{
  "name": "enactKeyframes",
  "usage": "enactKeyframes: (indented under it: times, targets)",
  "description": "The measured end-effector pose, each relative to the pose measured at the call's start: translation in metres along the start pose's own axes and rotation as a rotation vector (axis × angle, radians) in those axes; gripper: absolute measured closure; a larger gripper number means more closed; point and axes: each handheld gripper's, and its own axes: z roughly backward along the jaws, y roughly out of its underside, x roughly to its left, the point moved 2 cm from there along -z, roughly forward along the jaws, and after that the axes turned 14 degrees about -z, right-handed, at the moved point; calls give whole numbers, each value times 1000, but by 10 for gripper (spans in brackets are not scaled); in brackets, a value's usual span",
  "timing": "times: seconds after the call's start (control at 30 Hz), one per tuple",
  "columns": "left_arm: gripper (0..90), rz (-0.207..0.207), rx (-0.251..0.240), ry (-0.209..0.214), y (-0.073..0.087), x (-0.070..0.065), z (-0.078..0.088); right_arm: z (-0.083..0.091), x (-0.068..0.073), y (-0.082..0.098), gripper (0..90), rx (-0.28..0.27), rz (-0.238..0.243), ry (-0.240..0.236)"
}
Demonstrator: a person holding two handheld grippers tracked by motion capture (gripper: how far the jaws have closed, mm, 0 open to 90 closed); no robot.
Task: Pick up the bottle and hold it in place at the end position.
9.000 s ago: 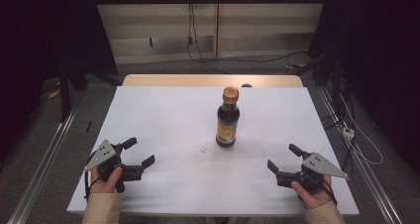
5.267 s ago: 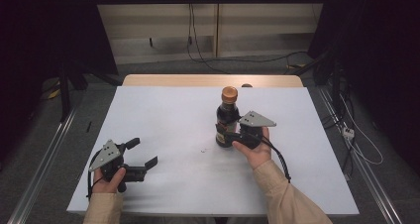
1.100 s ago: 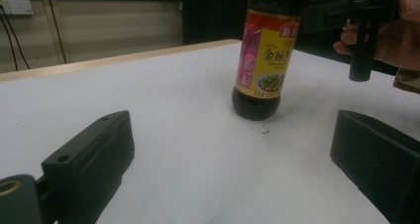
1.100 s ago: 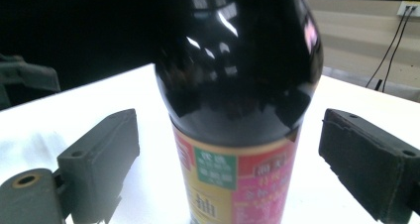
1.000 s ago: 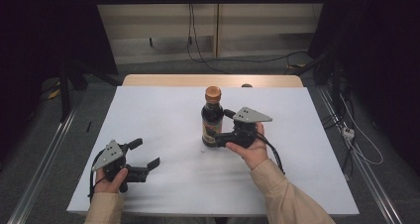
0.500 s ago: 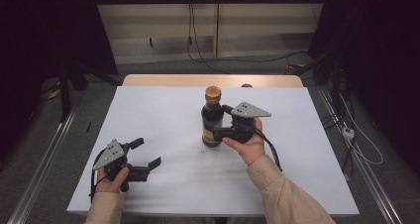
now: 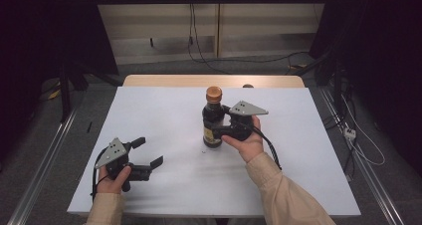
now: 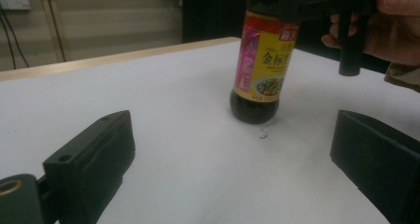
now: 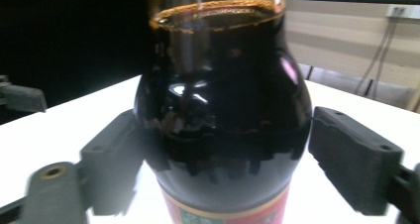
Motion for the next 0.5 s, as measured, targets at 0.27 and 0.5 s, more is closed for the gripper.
enactKeyframes:
  times: [0.27,0.5]
  targets:
    - [33,-8,18,-15,-19,3,-3,2,2,-1,258,4,31,-18]
    - [32,-5,-7,4,-40,2,-11,2,2,0,262,1,46,-22]
